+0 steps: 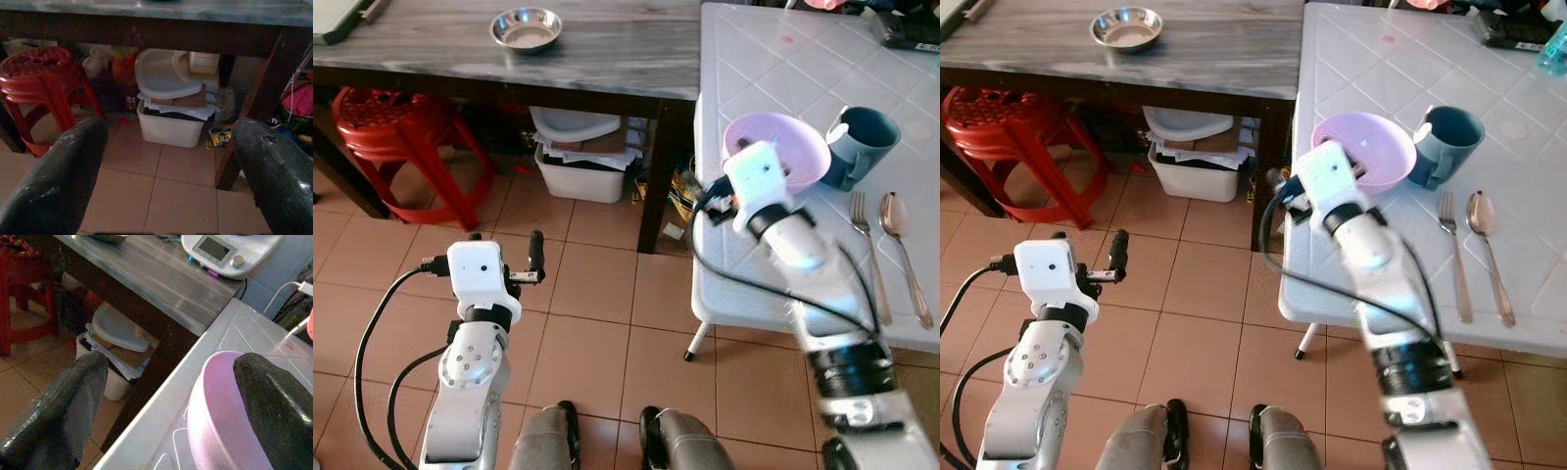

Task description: Setting the table

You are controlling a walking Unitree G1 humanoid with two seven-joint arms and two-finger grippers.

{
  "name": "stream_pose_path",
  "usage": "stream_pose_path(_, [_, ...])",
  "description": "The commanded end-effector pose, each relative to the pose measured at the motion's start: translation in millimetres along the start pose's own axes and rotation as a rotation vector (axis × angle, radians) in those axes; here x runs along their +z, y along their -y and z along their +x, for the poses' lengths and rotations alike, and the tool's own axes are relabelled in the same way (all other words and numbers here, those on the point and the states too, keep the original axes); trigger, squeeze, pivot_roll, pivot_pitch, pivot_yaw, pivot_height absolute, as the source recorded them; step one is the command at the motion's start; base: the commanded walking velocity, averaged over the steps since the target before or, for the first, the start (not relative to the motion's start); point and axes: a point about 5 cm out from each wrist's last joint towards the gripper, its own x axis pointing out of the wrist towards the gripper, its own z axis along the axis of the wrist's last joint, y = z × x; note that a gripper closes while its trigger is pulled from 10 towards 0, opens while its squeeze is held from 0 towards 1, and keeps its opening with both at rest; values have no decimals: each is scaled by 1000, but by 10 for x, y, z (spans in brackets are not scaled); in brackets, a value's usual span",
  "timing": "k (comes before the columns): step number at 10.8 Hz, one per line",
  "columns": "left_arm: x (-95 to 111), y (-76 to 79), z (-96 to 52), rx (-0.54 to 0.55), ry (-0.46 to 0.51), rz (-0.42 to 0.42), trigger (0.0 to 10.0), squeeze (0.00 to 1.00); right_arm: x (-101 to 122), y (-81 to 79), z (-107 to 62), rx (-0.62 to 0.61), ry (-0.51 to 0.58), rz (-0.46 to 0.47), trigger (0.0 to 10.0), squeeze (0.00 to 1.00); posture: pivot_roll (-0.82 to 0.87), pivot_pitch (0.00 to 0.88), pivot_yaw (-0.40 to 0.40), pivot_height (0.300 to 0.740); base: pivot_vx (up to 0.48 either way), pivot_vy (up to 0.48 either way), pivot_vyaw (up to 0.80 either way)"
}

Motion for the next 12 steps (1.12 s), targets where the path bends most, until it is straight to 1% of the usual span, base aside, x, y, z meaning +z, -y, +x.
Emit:
stream_pose_path(1, [5, -5, -25, -7, -5, -6, 10000, 0, -101, 38, -9, -6, -58, 12, 10000, 0, 21, 222, -4, 740, 0, 0, 0])
stream_pose_path(4, [-8, 19, -15, -22, -16, -17, 10000, 0, -153, 153, 23, -10, -131, 0, 10000, 0, 18, 218, -5, 740, 0, 0, 0])
stream_pose_path(6, [-14, 37, -11, -27, -23, -26, 10000, 0, -236, 190, 40, 2, -199, 36, 10000, 0, 23, 213, -9, 740, 0, 0, 0])
stream_pose_path(7, [-16, 33, -13, -28, -26, -22, 10000, 0, -265, 218, 43, 29, -234, 31, 0, 0, 27, 212, -10, 740, 0, 0, 0])
stream_pose_path(9, [-38, 8, -12, -20, -37, -22, 10000, 0, -305, 277, 55, 48, -272, -12, 0, 0, 27, 207, -12, 740, 0, 0, 0])
stream_pose_path(12, [-28, 25, 9, -26, -38, -26, 10000, 0, -285, 279, 64, 67, -282, -5, 0, 0, 25, 211, -14, 740, 0, 0, 0])
